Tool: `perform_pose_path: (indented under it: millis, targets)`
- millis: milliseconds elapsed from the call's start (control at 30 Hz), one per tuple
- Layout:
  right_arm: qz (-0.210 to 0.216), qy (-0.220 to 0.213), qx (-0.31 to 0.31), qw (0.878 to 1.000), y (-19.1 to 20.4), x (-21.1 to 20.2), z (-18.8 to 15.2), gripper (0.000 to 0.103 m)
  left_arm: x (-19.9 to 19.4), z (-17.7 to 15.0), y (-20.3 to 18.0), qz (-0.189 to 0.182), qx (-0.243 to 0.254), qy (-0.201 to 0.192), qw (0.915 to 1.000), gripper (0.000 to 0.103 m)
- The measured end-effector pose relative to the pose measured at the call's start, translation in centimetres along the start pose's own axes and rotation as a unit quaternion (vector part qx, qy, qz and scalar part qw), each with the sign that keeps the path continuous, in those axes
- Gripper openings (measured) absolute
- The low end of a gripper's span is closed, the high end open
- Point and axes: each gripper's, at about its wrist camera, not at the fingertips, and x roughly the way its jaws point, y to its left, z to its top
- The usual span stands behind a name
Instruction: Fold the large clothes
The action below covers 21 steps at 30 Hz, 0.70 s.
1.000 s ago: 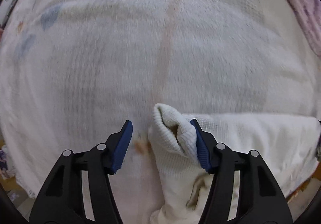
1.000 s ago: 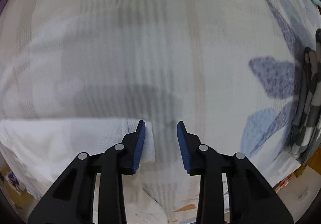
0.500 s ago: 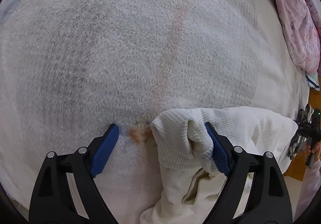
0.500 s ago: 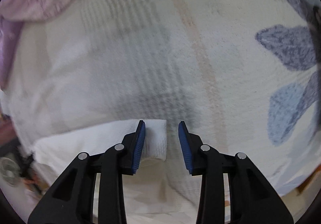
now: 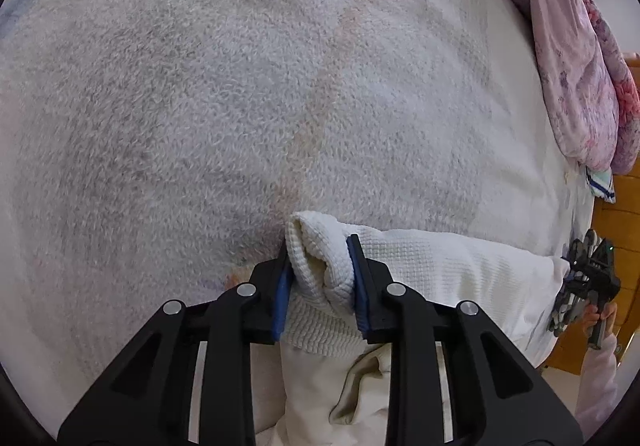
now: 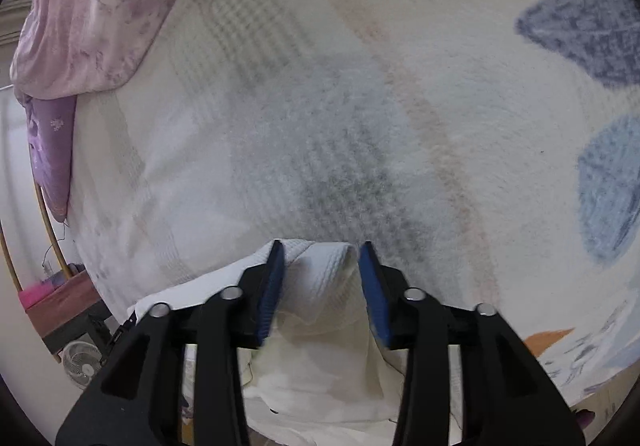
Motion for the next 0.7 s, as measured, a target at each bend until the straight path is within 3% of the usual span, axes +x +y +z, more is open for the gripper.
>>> perform_pose_path:
  millis: [100,167,233,300,367,433,533,700]
  targets:
    - [0.018,0.006,0.015,1.000,-0.9,0.6,-0.5,0.047,0.0,0.1,0.0,0.009,0.003,-0.002,1.0000,0.029]
    - [0.065,-0.002,0.042,0.997,-1.6,0.7,-1.1,0.059,0.0,0.2,-0.5,0.013,0.011,-0.003,0.9998,0.030]
    - [0.034,0.014,0.014,0.999,-1.1,1.4,-1.0,0.059,0.2,-0.1,-0.6,0.011,0.012,-0.003,0.9999,0.030]
    - [-0.002,0.037,-0.013,0.999,-0.2,2.6,-1.5,0.054,0.2,0.0,-0.3,0.003,0.000,-0.005,1.0000,0.030]
    - [-0.015,0.033,-0.014,0.999,-0.5,3.2,-2.0,0.029,0.0,-0.1,0.0,0.001,-0.007,-0.010,0.9999,0.031]
    - [0.005,0.021,-0.008,1.000,-1.3,2.8,-2.4,0.020,-0.1,-0.3,-0.1,0.008,0.000,-0.017,0.9998,0.026]
    - [-0.004,-0.010,-0.028,1.000,-1.2,1.7,-3.6,0.015,-0.9,-1.0,-0.9,0.026,0.027,-0.032,0.9988,0.019]
    - [-0.057,-0.069,-0.090,0.992,1.4,-1.7,-5.6,0.014,-3.5,-1.7,-3.0,0.058,0.042,-0.057,0.9958,0.016]
